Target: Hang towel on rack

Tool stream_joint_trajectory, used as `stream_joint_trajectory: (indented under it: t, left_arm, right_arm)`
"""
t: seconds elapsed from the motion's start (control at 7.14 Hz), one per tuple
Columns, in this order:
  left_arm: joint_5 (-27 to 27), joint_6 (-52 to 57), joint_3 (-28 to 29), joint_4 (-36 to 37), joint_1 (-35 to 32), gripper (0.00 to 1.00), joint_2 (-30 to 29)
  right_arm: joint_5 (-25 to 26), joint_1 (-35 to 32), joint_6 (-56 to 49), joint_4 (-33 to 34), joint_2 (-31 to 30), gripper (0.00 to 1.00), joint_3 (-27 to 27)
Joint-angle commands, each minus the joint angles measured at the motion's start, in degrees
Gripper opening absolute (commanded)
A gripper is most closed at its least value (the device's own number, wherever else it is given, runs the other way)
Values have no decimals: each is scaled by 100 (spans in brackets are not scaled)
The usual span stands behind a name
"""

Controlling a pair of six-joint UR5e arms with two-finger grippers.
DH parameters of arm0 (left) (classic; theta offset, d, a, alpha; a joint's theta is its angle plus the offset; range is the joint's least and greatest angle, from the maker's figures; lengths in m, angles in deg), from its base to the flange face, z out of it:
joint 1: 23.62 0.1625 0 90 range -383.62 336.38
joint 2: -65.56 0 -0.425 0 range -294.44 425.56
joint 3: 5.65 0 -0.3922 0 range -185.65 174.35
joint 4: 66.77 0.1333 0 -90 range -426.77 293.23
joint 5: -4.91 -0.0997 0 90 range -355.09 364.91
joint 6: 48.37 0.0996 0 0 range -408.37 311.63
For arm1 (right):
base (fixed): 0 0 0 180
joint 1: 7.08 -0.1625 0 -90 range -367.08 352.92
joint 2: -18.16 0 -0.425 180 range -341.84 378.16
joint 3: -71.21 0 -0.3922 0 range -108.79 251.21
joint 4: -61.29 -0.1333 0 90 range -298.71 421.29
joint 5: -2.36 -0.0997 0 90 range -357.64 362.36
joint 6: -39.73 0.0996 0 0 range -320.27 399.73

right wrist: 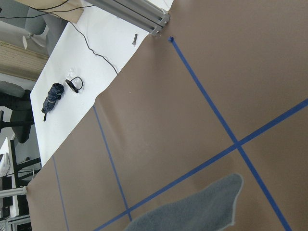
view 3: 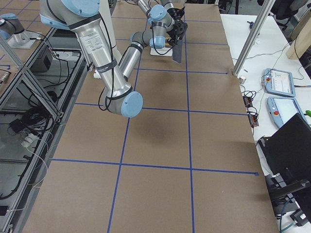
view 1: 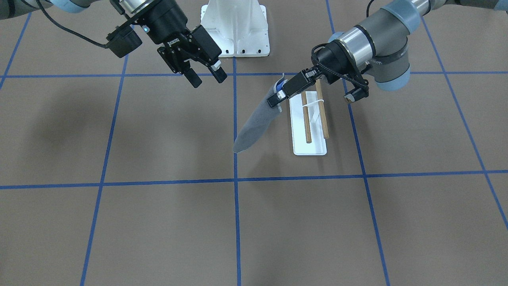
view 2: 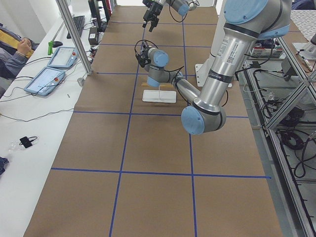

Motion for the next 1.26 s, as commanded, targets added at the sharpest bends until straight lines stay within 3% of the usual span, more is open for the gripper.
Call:
stream_joint_trajectory:
  t: [0.0,0.56,0.7,1.12]
  left_arm:
    - [-1019,1496,-335,14,963,0,569]
    - [-1154,2215,-1460,41,906,0,2369]
    - [-1547,2206,-1540,32,906,0,2599]
    - [-1568,2215,-1506,32,810,0,2689]
  right_arm:
    - [-147,-235,-174,50,-442,100,-144]
    - [-403,-630,-518,103,-899,100,-144]
    - [-456,-762,-614,103,-1048,100,-144]
    - [-439,-1017,-1245,121,-1383,100,-82]
